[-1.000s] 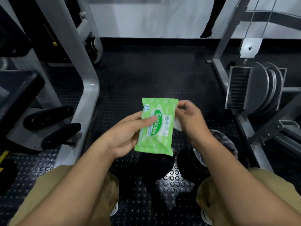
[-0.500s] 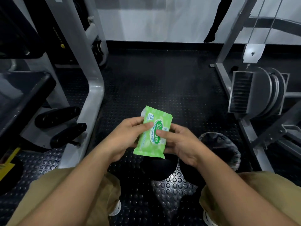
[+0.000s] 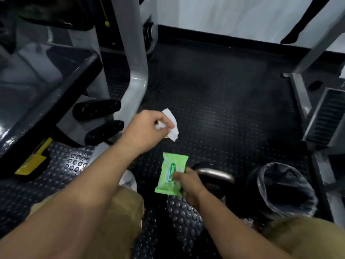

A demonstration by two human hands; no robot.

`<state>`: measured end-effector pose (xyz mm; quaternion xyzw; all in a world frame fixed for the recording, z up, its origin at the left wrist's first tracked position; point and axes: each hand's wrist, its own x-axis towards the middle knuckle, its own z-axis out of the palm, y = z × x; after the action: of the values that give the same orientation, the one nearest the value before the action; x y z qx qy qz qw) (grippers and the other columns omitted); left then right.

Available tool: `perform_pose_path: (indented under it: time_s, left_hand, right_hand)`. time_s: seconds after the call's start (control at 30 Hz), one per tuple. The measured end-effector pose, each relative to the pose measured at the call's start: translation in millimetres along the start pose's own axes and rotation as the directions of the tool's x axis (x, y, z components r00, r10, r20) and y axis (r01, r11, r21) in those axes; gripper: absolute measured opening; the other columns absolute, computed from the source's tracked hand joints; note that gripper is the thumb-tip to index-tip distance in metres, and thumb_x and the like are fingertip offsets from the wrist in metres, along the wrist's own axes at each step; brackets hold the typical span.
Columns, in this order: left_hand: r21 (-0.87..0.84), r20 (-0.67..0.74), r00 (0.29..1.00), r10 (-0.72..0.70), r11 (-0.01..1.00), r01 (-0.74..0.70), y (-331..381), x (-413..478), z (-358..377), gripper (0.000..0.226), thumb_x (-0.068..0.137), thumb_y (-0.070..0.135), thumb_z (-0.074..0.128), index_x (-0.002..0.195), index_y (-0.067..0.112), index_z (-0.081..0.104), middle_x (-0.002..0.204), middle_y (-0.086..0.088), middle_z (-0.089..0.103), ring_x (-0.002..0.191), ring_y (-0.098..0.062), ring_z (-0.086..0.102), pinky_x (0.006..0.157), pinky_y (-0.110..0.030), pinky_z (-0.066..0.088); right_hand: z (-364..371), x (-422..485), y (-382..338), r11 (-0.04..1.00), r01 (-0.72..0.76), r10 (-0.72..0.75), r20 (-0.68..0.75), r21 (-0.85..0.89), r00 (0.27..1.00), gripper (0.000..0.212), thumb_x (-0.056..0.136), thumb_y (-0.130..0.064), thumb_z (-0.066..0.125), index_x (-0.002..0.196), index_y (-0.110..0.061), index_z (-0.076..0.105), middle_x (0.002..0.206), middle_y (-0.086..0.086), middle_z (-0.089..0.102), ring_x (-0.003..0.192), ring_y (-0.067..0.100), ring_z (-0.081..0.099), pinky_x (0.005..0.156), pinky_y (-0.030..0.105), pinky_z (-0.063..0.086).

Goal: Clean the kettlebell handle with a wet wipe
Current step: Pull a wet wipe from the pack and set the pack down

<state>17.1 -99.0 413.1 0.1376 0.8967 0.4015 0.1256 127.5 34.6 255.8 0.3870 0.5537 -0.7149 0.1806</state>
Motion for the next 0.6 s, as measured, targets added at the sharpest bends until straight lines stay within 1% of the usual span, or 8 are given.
perform_pose_path:
  time_s: [0.03, 0.1, 0.2, 0.23, 0.33, 0.43, 0.5, 0.6]
  left_hand:
    - [-0.004, 0.004, 1.000, 0.001, 1.000, -0.001, 1.8, 5.3, -3.2, 0.016, 0.090, 0.019, 0.078, 0.088, 0.034, 0.080, 0.055, 0.037, 0.056, 0.057, 0.014, 0.053, 0.056, -0.006, 0.035]
    - [-0.043, -0.005, 1.000, -0.007, 0.999, 0.007, 4.3, 13.2, -6.2, 0.013, 0.091, 0.019, 0.078, 0.092, 0.031, 0.080, 0.052, 0.037, 0.054, 0.054, 0.014, 0.053, 0.051, -0.004, 0.034]
    - [-0.097, -0.002, 1.000, -0.005, 0.995, 0.004, 6.5, 16.5, -5.2, 0.012, 0.091, 0.022, 0.080, 0.089, 0.033, 0.080, 0.053, 0.034, 0.055, 0.051, 0.010, 0.053, 0.050, -0.004, 0.034]
    - [-0.096, 0.008, 1.000, -0.014, 0.995, 0.015, 6.0, 16.6, -4.8, 0.011, 0.091, 0.023, 0.080, 0.089, 0.034, 0.080, 0.050, 0.033, 0.054, 0.049, 0.009, 0.052, 0.048, -0.005, 0.034]
    - [-0.116, 0.033, 0.996, -0.078, 0.990, 0.081, -3.7, 16.4, -4.5, 0.009, 0.089, 0.025, 0.082, 0.085, 0.032, 0.080, 0.039, 0.022, 0.049, 0.035, -0.001, 0.043, 0.041, -0.008, 0.030]
    - [-0.107, 0.028, 0.988, -0.153, 0.982, 0.155, -18.0, 15.4, -5.7, 0.010, 0.086, 0.030, 0.084, 0.081, 0.037, 0.081, 0.039, 0.014, 0.044, 0.035, -0.006, 0.037, 0.040, -0.011, 0.030]
    - [-0.082, 0.004, 0.980, -0.200, 0.977, 0.199, -25.2, 16.0, -4.8, 0.011, 0.084, 0.032, 0.086, 0.079, 0.041, 0.080, 0.041, 0.012, 0.045, 0.036, -0.005, 0.039, 0.039, -0.011, 0.032]
    - [-0.065, -0.007, 0.980, -0.198, 0.978, 0.197, -28.5, 19.8, -0.9, 0.010, 0.084, 0.031, 0.086, 0.078, 0.038, 0.081, 0.041, 0.015, 0.051, 0.034, -0.002, 0.043, 0.040, -0.008, 0.032]
  right_hand:
    - [6.1, 13.0, 13.4, 0.999, -0.027, 0.026, -0.019, -0.047, 0.999, 0.026, 0.090, 0.008, 0.059, 0.112, -0.003, 0.066, 0.096, 0.016, 0.077, 0.081, 0.028, 0.075, 0.063, 0.036, 0.061]
    - [11.4, 37.4, 32.2, 0.990, -0.062, 0.053, -0.077, -0.126, 0.996, 0.024, 0.088, 0.007, 0.066, 0.110, -0.003, 0.066, 0.098, 0.015, 0.076, 0.083, 0.028, 0.075, 0.070, 0.038, 0.063]
    - [17.1, 79.2, 48.2, 0.968, -0.112, 0.082, -0.142, -0.223, 0.986, 0.010, 0.089, 0.001, 0.069, 0.091, -0.009, 0.066, 0.093, 0.010, 0.074, 0.078, 0.021, 0.071, 0.077, 0.037, 0.061]
    - [19.8, 93.2, 51.0, 0.956, -0.133, 0.093, -0.159, -0.260, 0.983, 0.005, 0.090, -0.004, 0.069, 0.092, -0.008, 0.068, 0.095, 0.010, 0.073, 0.080, 0.021, 0.070, 0.079, 0.036, 0.060]
    - [19.5, 139.4, 57.2, 0.908, -0.177, 0.117, -0.175, -0.380, 0.978, 0.024, 0.088, -0.016, 0.065, 0.107, -0.003, 0.069, 0.105, 0.012, 0.073, 0.095, 0.028, 0.071, 0.083, 0.035, 0.058]
    - [12.6, 179.7, 63.9, 0.870, -0.169, 0.089, -0.190, -0.464, 0.978, 0.020, 0.084, -0.022, 0.065, 0.096, -0.005, 0.069, 0.106, 0.016, 0.074, 0.101, 0.035, 0.071, 0.083, 0.037, 0.057]
    - [9.6, 188.4, 57.8, 0.839, -0.162, 0.063, -0.202, -0.519, 0.977, 0.022, 0.090, -0.015, 0.064, 0.106, -0.001, 0.068, 0.110, 0.014, 0.073, 0.103, 0.033, 0.069, 0.074, 0.031, 0.051]
    - [5.4, 202.2, 47.6, 0.869, -0.171, 0.045, -0.270, -0.465, 0.962, 0.026, 0.094, -0.003, 0.060, 0.119, 0.001, 0.062, 0.116, 0.015, 0.069, 0.107, 0.032, 0.066, 0.067, 0.023, 0.040]
